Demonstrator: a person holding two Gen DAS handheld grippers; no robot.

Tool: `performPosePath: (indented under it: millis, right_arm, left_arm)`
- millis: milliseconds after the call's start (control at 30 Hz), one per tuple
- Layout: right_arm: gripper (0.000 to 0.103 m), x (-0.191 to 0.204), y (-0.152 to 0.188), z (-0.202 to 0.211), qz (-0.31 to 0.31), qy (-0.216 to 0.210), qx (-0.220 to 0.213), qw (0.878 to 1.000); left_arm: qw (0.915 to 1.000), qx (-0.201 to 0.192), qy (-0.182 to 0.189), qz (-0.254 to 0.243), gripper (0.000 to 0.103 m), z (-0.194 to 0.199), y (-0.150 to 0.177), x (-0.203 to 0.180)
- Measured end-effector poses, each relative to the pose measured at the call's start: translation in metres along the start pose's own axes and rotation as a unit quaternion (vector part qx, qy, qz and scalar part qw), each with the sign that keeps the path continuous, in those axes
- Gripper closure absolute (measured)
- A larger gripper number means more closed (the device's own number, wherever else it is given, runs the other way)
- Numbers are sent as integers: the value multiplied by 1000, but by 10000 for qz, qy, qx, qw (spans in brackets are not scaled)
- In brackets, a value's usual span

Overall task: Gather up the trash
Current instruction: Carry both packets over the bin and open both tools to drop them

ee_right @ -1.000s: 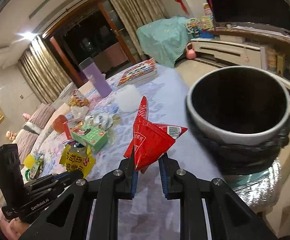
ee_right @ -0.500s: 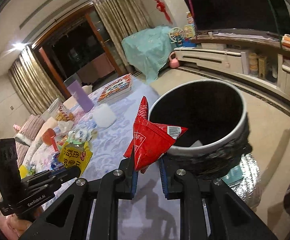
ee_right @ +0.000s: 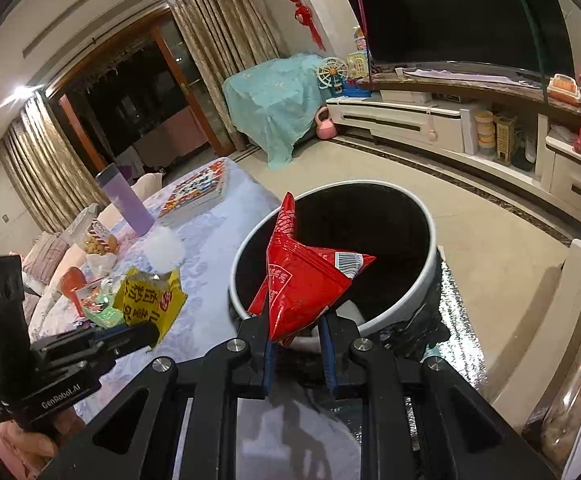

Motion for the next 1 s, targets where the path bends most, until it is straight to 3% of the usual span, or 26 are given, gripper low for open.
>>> performPosePath:
  millis: [467, 900, 967, 1000]
  right_arm:
    - [84, -23, -18, -14, 47, 180, 126, 9997]
    - [83, -33, -22, -30, 95, 249, 371, 9990]
    - [80, -35, -22, -32, 120, 284, 412, 9987]
    - [79, -35, -22, -33, 124, 296, 443, 9985]
  left_arm:
    - [9997, 187, 84, -94, 94, -42, -38, -18]
    - [9977, 650, 103, -142, 94, -81, -42, -23]
    - [9967, 780, 139, -174, 88, -86, -41, -24]
    - [9965, 816, 120, -157, 78, -88, -40, -23]
Point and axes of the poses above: each gripper's, at about its wrist camera, not at the fingertips, and z roughly against the way its jaws point, x to its left, y to its underside, the point moved 6 cm from there along -z, roughly the way its jaws point, and after that the axes turned 3 degrees about -y, right-handed, at the moved point
